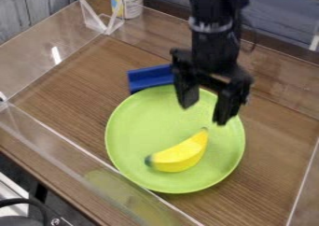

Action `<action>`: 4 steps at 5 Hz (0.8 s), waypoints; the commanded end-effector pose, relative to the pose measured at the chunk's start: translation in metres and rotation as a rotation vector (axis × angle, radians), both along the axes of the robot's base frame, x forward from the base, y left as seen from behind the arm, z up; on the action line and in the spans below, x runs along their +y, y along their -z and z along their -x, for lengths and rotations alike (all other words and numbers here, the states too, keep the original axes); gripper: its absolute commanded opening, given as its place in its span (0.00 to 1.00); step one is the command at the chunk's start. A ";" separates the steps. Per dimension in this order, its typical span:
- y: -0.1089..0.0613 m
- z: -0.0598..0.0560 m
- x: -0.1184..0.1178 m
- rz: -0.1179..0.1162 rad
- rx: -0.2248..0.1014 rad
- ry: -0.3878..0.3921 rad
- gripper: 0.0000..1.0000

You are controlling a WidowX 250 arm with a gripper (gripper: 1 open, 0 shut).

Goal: Put the banana in the green plate

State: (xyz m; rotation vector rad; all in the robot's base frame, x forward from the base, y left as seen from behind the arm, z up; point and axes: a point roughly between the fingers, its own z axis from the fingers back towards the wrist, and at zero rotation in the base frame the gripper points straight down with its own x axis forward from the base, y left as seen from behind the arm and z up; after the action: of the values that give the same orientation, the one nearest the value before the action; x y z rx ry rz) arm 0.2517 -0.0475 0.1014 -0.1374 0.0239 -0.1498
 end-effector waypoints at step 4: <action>0.028 -0.010 0.013 -0.023 -0.062 -0.015 1.00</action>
State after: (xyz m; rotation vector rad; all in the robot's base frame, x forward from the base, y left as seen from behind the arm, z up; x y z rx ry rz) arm 0.2573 -0.0351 0.0658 -0.1116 -0.0021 -0.1260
